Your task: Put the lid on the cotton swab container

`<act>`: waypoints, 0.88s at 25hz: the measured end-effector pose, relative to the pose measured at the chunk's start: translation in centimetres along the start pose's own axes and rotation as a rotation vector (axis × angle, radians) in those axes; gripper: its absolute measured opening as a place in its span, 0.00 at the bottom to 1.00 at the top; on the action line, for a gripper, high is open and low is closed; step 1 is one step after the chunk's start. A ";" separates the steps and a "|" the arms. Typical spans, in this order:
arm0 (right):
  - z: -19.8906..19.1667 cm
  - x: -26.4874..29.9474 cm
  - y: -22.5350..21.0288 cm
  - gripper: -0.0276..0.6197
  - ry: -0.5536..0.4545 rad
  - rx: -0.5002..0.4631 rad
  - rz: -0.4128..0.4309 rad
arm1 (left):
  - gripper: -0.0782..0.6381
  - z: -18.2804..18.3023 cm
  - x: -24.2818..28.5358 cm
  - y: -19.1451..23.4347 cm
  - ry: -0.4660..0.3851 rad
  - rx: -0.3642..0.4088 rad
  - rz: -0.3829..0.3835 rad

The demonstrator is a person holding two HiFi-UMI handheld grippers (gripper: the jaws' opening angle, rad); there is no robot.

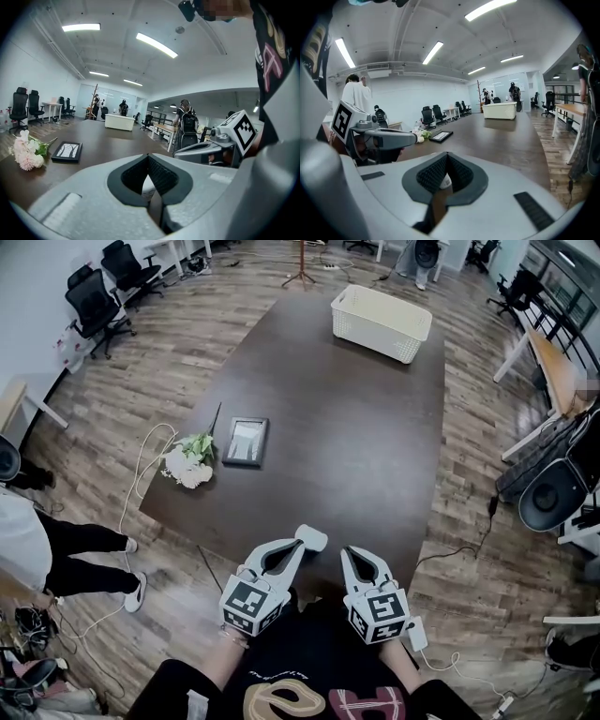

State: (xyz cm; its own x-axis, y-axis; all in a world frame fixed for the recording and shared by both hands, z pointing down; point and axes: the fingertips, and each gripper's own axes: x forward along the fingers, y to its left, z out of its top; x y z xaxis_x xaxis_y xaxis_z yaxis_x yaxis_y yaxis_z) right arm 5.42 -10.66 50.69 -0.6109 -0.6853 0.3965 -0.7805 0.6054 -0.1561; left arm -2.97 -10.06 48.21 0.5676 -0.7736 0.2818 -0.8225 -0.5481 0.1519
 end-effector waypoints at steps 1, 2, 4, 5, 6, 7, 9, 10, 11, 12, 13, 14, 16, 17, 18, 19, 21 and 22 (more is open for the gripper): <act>-0.1 0.0 0.0 0.05 0.003 -0.002 0.000 | 0.12 0.0 0.1 -0.1 -0.001 -0.002 -0.003; -0.2 0.0 0.0 0.05 0.007 -0.005 0.000 | 0.12 -0.1 0.2 -0.2 0.000 -0.001 -0.006; -0.5 0.0 0.2 0.05 0.012 -0.009 0.001 | 0.12 -0.2 0.4 -0.4 0.004 0.007 -0.011; -0.6 0.0 0.3 0.05 0.014 -0.009 0.001 | 0.12 -0.3 0.4 -0.5 0.008 0.012 -0.013; -0.7 0.0 0.3 0.05 0.015 -0.008 0.001 | 0.12 -0.4 0.5 -0.6 0.011 0.015 -0.015; -0.8 0.1 0.2 0.05 0.017 -0.009 0.000 | 0.12 -0.4 0.6 -0.7 0.013 0.017 -0.017; -0.9 0.0 0.2 0.05 0.019 -0.014 -0.001 | 0.12 -0.4 0.7 -1.0 0.015 0.017 -0.017; -0.9 0.0 0.2 0.05 0.019 -0.015 0.001 | 0.12 -0.5 0.7 -1.1 0.017 0.019 -0.017; -1.0 0.0 0.3 0.05 0.018 -0.013 0.004 | 0.12 -0.5 0.6 -1.1 0.020 0.024 -0.019; -1.0 0.0 0.3 0.05 0.017 -0.009 0.010 | 0.12 -0.7 0.6 -1.2 0.024 0.034 -0.023; -1.0 0.0 0.3 0.05 0.018 -0.004 0.014 | 0.12 -0.8 0.7 -1.4 0.028 0.048 -0.027; -1.1 0.1 0.2 0.05 0.019 0.001 0.018 | 0.12 -0.9 0.7 -1.4 0.033 0.060 -0.029; -1.1 0.2 0.1 0.05 0.021 0.004 0.018 | 0.12 -1.0 0.7 -1.5 0.039 0.067 -0.027; -1.1 0.2 0.1 0.05 0.022 0.004 0.018 | 0.12 -1.1 0.6 -1.4 0.040 0.064 -0.024; -1.2 0.2 0.2 0.05 0.023 0.002 0.019 | 0.12 -1.2 0.6 -1.3 0.040 0.060 -0.022; -1.2 0.2 0.3 0.05 0.024 0.002 0.022 | 0.12 -1.3 0.5 -1.3 0.041 0.059 -0.023; -1.3 0.3 0.4 0.05 0.026 0.003 0.027 | 0.12 -1.4 0.5 -1.6 0.047 0.068 -0.034; -1.3 0.3 0.4 0.05 0.028 0.003 0.028 | 0.12 -1.5 0.5 -1.7 0.051 0.075 -0.041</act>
State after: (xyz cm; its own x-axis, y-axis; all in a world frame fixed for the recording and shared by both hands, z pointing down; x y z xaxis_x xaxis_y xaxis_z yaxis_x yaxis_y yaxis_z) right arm 5.14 -10.09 51.90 -0.6282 -0.6566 0.4173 -0.7638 0.6227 -0.1700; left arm -1.32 -9.03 49.46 0.5964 -0.7339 0.3251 -0.7925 -0.6026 0.0934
